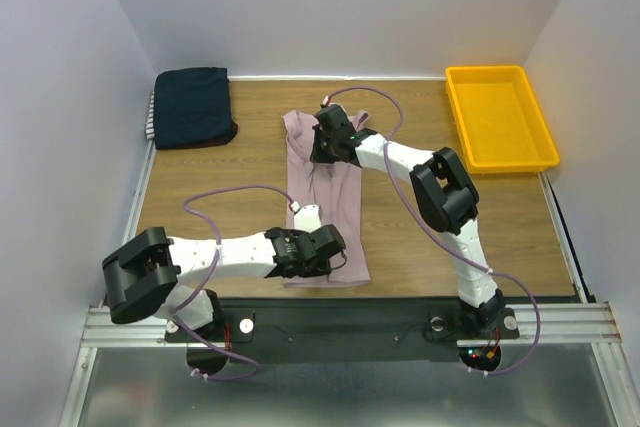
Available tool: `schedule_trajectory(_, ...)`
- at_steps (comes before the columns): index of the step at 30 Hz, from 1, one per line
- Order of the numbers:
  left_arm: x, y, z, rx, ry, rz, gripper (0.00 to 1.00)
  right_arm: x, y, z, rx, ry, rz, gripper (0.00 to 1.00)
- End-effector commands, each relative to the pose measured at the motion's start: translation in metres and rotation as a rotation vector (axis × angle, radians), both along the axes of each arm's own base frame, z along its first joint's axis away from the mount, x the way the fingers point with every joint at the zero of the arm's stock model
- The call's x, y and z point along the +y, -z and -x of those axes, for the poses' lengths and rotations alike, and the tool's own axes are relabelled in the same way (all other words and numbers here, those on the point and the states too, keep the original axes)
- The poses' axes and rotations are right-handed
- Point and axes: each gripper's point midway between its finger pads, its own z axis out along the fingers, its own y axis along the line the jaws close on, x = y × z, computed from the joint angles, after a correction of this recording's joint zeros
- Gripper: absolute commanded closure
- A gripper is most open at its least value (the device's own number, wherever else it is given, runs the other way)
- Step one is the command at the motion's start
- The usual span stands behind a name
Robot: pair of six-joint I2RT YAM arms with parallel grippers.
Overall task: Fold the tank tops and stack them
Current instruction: Fold the tank top
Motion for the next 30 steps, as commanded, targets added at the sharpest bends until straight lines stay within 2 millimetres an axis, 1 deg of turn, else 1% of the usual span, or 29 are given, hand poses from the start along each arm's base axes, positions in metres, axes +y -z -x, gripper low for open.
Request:
schedule_trajectory(1,0.000,-0.007,-0.009,-0.042,-0.041,-0.034,0.60,0.010,-0.012,-0.008,-0.037,-0.004,-0.021,0.93)
schedule_trajectory(5,-0.001,0.000,-0.006,-0.029,-0.033,-0.058,0.60,0.011,-0.013,-0.007,-0.037,-0.005,-0.021,0.94)
schedule_trajectory(8,-0.002,0.003,-0.004,-0.029,-0.034,-0.067,0.62,0.011,-0.013,-0.007,-0.039,-0.005,-0.022,0.94)
schedule_trajectory(11,-0.001,0.005,-0.002,-0.030,-0.035,-0.076,0.67,0.011,-0.012,-0.007,-0.034,-0.006,-0.024,0.94)
schedule_trajectory(12,-0.001,0.005,-0.003,-0.030,-0.038,-0.075,0.71,0.011,-0.011,-0.007,-0.034,-0.006,-0.024,0.94)
schedule_trajectory(18,0.002,0.003,-0.003,-0.039,-0.040,-0.084,0.87,0.012,-0.010,-0.007,-0.029,-0.007,-0.027,0.95)
schedule_trajectory(19,0.001,0.002,-0.003,-0.040,-0.039,-0.083,0.94,0.013,-0.010,-0.007,-0.029,-0.011,-0.027,0.95)
schedule_trajectory(21,0.003,0.002,-0.003,-0.043,-0.039,-0.089,1.00,0.014,-0.010,-0.007,-0.029,-0.010,-0.031,0.95)
schedule_trajectory(30,0.007,-0.014,-0.002,-0.058,-0.038,-0.049,1.00,0.009,-0.016,-0.010,-0.044,0.017,-0.024,0.99)
